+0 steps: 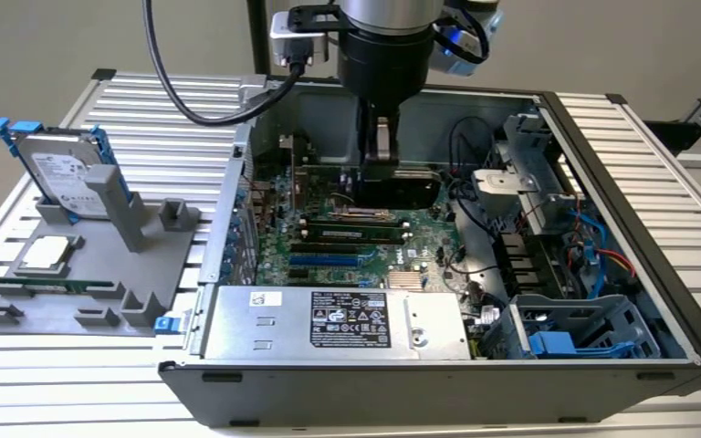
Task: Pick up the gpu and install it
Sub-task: 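Insert the gpu into the slot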
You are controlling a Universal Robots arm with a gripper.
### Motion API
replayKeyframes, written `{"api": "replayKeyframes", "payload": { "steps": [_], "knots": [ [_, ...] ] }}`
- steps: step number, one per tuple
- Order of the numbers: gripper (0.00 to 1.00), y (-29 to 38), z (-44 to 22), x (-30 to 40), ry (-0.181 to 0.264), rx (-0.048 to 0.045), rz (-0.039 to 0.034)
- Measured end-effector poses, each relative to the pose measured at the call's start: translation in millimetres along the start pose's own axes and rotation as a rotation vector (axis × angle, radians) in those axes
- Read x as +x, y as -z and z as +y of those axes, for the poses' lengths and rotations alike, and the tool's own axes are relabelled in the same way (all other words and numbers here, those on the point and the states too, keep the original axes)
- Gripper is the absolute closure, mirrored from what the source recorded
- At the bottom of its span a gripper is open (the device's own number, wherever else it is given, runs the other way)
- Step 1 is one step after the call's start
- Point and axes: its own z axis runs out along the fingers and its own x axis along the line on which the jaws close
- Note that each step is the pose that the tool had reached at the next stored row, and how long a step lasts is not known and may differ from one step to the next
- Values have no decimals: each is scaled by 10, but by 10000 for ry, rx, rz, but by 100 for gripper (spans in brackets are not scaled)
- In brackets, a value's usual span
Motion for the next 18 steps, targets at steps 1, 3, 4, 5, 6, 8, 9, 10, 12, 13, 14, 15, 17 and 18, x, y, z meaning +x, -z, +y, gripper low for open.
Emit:
{"api": "replayKeyframes", "payload": {
  "steps": [1,3,4,5,6,8,9,10,12,13,14,15,17,18],
  "knots": [
    [100,-3,0,0,0,0,0],
    [100,-11,1,0,0,0,0],
    [100,-15,1,0,0,0,0],
    [100,-19,1,0,0,-1,0],
    [100,-22,1,1,-1,-1,1],
    [100,-30,1,1,-1,0,0],
    [100,-34,2,1,-1,0,0],
    [100,-37,2,1,0,-1,1],
    [100,-44,2,1,0,-1,1],
    [100,-47,2,1,0,-1,2],
    [100,-47,2,1,0,-1,2],
    [100,-50,2,1,-1,-1,1],
    [100,-52,2,1,-1,-1,1],
    [100,-54,2,1,0,0,0]
  ]
}}
